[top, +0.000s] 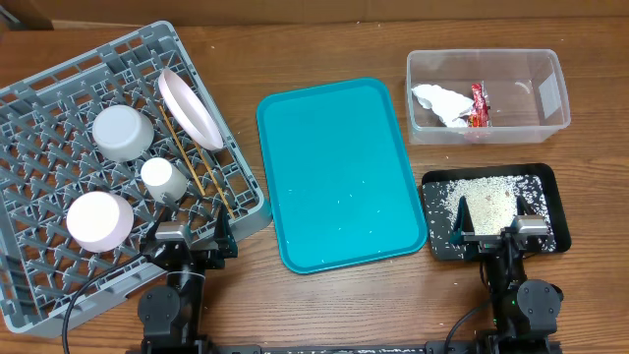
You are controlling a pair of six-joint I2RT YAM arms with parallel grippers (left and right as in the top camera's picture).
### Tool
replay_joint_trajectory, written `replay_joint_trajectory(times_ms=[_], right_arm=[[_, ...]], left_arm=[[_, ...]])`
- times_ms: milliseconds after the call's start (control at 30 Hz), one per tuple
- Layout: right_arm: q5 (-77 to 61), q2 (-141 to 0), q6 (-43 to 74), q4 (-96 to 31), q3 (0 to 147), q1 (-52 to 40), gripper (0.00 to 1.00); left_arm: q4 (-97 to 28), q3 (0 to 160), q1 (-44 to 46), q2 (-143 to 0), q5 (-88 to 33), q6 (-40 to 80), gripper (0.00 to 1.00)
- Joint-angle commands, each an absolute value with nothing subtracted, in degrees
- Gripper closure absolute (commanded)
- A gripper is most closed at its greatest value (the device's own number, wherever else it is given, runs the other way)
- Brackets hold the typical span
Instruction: Sort waste into correct bins and load items into the dishwasher
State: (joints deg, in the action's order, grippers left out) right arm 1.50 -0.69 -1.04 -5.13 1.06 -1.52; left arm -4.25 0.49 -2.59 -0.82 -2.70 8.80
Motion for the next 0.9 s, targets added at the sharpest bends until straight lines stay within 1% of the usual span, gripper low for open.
replay_joint_trajectory(times_ms=[0, 167, 867], right_arm=[[1.83, -0.16, -0.58, -4.69, 0.49, -1.37, 0.00], [1.85, -0.16, -0.58, -4.69, 0.49, -1.37, 0.00], [1.83, -0.16, -0.58, -4.69, 0.49, -1.37, 0.00]], left_arm=[[-4.40, 0.27, -2.15, -0.19, -0.89, 8.71, 0.00], [-4.40, 0.27, -2.15, -0.19, -0.89, 6.17, 0.00], [-4.40, 0.27, -2.22, -0.21, -0.95, 6.20, 0.00]])
